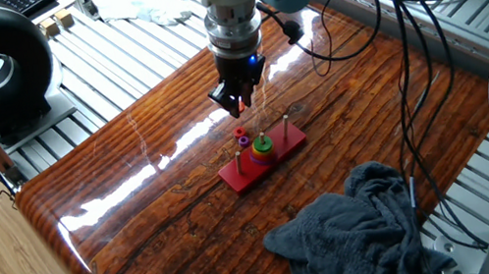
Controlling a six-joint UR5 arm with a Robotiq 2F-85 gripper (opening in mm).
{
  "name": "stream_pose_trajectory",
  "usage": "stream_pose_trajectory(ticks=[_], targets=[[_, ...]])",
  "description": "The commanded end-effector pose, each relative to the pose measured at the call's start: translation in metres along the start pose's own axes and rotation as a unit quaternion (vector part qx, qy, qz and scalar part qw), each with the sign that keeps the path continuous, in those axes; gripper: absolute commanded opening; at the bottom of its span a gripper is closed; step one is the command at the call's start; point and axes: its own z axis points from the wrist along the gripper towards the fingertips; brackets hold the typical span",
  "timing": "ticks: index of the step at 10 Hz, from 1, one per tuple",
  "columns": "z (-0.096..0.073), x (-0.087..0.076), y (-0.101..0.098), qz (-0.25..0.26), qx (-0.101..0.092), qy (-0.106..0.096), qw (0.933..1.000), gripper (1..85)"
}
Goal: Take out one Hanoi block and throw it aside
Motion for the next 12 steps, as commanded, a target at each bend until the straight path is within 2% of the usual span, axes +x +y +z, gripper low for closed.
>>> stream_pose_trajectory(ticks=[1, 4, 9, 11, 12], targets=[[0.005, -0.003, -0.005, -0.014, -0.005, -0.008, 0.9999, 26.7], [0.007, -0.004, -0.006, -0.017, -0.007, -0.011, 0.9998, 31.7], [0.003, 0.001, 0.000, -0.013, -0.017, -0.003, 0.9998, 41.0], [-0.001, 0.004, 0.001, -0.014, -0.018, -0.002, 0.9997, 41.0], [-0.007, 0.008, 0.000, -0.014, -0.016, -0.002, 0.9998, 37.7]])
